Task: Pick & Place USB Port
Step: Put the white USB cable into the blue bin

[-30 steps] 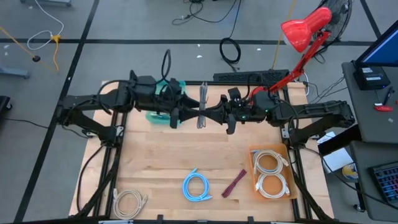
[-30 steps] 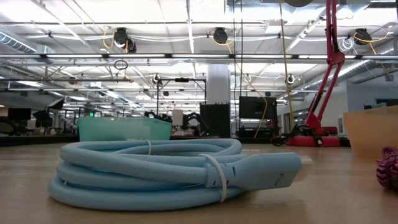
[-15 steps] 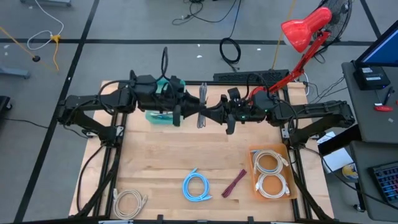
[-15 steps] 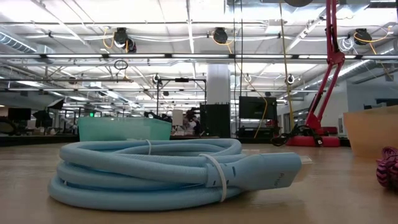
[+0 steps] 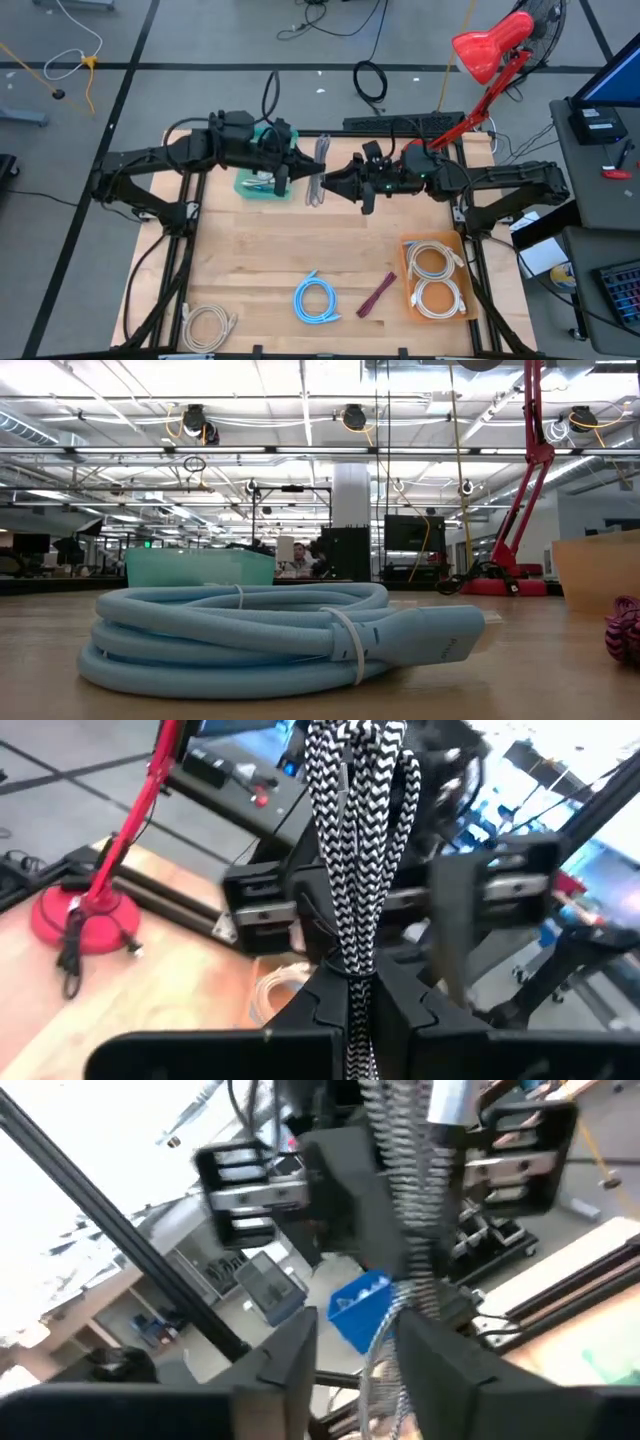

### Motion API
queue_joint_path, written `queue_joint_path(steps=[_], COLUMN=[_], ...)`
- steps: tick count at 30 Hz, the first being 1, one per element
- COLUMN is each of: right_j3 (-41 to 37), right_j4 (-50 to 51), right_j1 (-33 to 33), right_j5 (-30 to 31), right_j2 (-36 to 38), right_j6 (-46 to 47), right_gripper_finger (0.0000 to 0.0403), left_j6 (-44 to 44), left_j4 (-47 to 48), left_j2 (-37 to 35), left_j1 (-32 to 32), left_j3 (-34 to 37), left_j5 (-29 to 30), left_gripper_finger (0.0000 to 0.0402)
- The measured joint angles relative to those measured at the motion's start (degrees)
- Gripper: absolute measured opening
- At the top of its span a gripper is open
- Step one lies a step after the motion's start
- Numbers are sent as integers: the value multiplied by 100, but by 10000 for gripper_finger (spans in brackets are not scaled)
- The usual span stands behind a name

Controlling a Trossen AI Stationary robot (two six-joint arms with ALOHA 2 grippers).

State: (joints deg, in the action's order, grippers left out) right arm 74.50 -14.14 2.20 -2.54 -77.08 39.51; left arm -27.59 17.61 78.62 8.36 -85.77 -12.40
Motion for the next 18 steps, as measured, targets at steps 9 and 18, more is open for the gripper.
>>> queue_joint_path(steps=[9, 18], right_j3=[20, 17], right_j4=[162, 242], right_j1=[15, 15], right_j5=[-692, -1005], right_j2=[33, 31], right_j6=[304, 292], right_gripper_finger=[198, 197], left_j6=[1235, 3375], left_j4=[2268, 3943], left_j2=[-1, 263], left_j1=[1230, 2240], left_j3=[-219, -223], left_j5=[-87, 1023], left_gripper_finger=[14, 14])
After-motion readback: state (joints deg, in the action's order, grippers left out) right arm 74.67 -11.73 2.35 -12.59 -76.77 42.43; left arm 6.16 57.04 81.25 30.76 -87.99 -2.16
